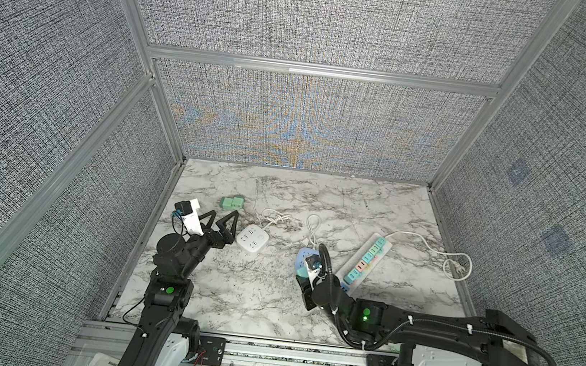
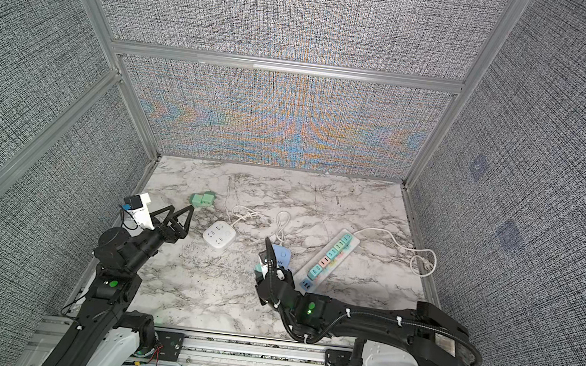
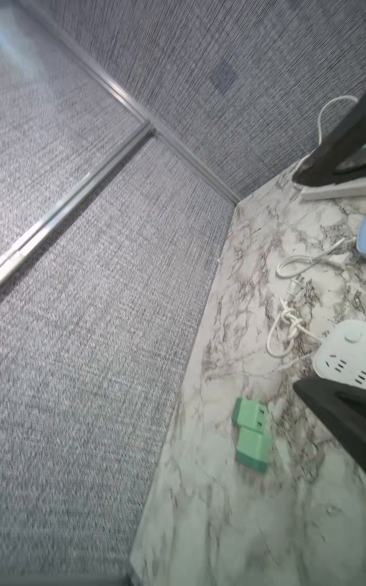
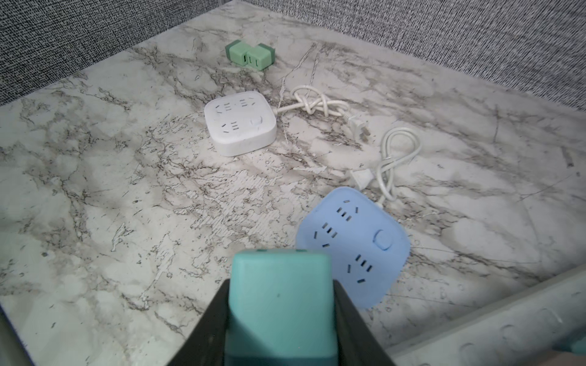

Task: Insert plugs into power strip
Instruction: Pick up the plug from the center of the table.

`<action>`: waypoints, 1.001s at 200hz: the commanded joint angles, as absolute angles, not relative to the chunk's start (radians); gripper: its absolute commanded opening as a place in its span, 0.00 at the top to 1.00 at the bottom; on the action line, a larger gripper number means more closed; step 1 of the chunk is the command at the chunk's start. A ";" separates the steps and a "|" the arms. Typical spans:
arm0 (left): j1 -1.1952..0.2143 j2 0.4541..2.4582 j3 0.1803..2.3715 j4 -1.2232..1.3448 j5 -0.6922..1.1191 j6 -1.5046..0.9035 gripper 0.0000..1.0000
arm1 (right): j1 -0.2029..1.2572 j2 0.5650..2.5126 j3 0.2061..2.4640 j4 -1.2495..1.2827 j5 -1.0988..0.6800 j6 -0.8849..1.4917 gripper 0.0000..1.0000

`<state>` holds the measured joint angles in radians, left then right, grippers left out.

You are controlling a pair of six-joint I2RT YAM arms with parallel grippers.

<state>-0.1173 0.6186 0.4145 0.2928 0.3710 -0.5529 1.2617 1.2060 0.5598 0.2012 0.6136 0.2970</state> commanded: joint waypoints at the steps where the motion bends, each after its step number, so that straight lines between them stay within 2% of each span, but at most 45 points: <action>1: -0.195 0.650 0.446 0.346 0.445 -0.497 0.07 | 1.254 1.118 0.476 0.405 0.676 0.115 0.68; 24: -0.305 0.698 0.491 0.336 0.446 -0.451 0.10 | 1.229 1.012 0.373 0.541 0.684 0.018 0.68; 60: -0.464 0.753 0.549 0.304 0.430 -0.356 0.11 | 1.144 0.896 0.267 0.661 0.587 -0.036 0.71; 121: -0.686 0.847 0.618 0.296 0.462 -0.212 0.14 | 1.097 0.905 0.275 0.709 0.549 -0.120 0.74; 147: -0.728 0.851 0.619 0.317 0.458 -0.198 0.14 | 1.095 0.925 0.270 0.760 0.537 -0.152 0.75; 200: -0.752 0.869 0.623 0.342 0.586 -0.199 0.14 | 1.094 1.002 0.283 0.899 0.463 -0.236 0.75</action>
